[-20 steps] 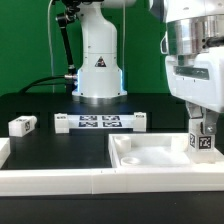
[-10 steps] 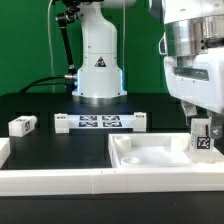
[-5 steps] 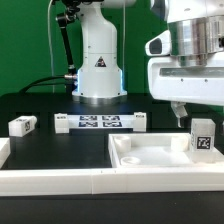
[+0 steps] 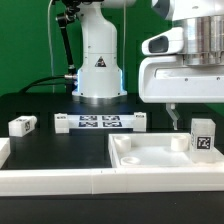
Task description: Assemble square table
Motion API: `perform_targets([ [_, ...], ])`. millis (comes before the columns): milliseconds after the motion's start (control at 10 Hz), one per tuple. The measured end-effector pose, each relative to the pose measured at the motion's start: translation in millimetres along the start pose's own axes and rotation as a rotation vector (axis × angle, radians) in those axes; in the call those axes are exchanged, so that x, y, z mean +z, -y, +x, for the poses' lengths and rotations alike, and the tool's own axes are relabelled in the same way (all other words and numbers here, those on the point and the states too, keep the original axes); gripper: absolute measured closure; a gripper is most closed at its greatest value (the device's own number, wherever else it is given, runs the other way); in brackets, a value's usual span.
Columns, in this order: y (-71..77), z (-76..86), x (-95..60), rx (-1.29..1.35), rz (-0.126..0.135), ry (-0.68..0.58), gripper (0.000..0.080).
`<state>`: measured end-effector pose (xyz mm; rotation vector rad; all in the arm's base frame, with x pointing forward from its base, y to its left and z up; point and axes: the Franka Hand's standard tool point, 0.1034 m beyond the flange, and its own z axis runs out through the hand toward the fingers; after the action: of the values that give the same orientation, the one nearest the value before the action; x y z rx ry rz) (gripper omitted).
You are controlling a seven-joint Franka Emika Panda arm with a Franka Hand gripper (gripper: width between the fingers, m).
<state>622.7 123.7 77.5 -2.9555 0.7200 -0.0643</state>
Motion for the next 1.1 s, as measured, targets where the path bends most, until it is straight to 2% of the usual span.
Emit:
perform_targets([
  [300, 0.1, 4.3, -4.0, -0.302, -0.042, -0.010, 0.0150],
  [500, -1.8, 5.6, -4.1, -0.357, -0.043, -0.008, 0.0150],
  [600, -1.8, 5.6, -4.0, -0.356, -0.043, -0.008, 0.0241],
  [700, -1.9, 5.6, -4.0, -0.356, -0.043, -0.008, 0.0376],
  [800, -1.9, 5.6, -4.0, -0.347, -0.042, -0.008, 0.0376],
  [900, -1.9, 5.6, -4.0, -0.333, -0.042, -0.008, 0.0512],
  [1100, -2.0, 5.7, -4.0, -0.252, -0.041, -0.010, 0.0511],
])
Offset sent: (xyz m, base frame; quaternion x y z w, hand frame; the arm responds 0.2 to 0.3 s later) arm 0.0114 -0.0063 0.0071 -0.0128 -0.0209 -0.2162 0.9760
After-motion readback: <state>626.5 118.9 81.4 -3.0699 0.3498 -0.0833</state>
